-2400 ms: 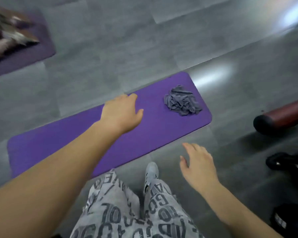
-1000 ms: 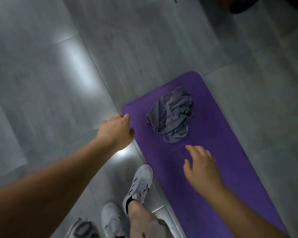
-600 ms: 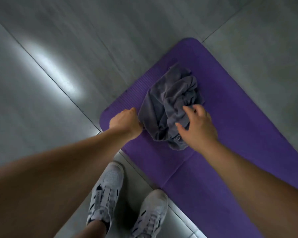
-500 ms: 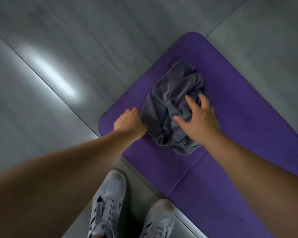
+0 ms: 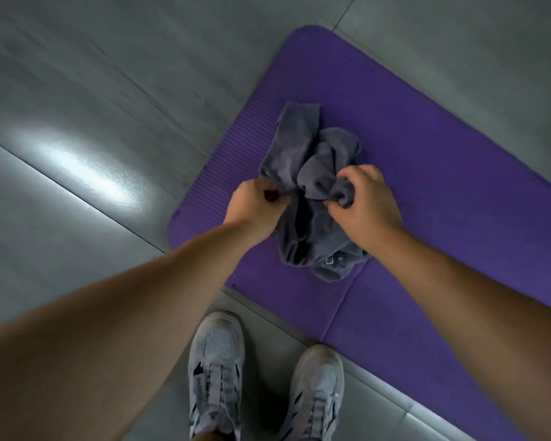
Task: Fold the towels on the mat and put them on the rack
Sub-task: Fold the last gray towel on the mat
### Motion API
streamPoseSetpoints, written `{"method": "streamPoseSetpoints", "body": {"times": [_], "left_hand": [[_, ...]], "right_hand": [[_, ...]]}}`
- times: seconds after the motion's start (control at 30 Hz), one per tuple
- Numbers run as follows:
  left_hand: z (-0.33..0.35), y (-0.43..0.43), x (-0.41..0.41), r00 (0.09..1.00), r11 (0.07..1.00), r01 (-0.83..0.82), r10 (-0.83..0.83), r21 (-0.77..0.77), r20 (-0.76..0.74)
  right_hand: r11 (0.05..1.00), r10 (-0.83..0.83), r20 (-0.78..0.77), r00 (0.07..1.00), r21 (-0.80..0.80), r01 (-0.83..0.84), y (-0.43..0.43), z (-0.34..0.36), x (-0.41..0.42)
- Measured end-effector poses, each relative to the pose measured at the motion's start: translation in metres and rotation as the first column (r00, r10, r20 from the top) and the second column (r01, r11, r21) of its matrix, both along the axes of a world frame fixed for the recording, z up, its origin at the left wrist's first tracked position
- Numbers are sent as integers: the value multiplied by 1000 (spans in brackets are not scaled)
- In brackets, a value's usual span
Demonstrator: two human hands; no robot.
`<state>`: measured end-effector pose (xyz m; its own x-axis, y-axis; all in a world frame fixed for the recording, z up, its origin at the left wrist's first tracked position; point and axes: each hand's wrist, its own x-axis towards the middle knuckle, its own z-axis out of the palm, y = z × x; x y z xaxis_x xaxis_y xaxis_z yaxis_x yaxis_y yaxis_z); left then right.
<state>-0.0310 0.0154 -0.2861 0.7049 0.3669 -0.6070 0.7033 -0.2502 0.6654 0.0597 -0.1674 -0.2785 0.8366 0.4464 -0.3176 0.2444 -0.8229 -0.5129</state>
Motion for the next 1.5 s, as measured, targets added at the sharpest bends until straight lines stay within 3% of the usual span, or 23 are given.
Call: {"method": "streamPoseSetpoints", "body": {"times": [0.13, 0.27, 0.47, 0.77, 1.0, 1.17, 1.33, 1.5], "left_hand": [[88, -24, -7, 988, 992, 107, -113, 60, 107], [189, -54, -12, 979, 982, 185, -180, -44, 97], [328, -109, -9, 943, 946, 322, -319, -20, 99], [413, -265, 10, 883, 902, 430, -427, 30, 195], [402, -438, 0, 854, 865, 470, -496, 175, 157], [357, -570, 0, 841, 845, 496, -524, 199, 132], [262, -666, 16, 778, 808, 546, -587, 222, 222], [130, -701, 10, 729, 744, 605, -661, 282, 180]], "right_hand": [[992, -92, 30, 995, 85, 89, -38, 88, -29], [977, -186, 44, 982, 113, 180, -76, 197, -60], [937, -335, 11, 942, 113, 331, -142, 336, -87], [881, -470, 38, 882, 77, 466, -297, 420, -101], [885, -459, 23, 888, 98, 454, -472, 396, -102], [896, -443, 55, 895, 59, 440, -609, 348, -104], [856, -511, 126, 850, -16, 517, -710, 256, -108], [807, -576, 98, 812, -88, 583, -772, 128, -122]]}}
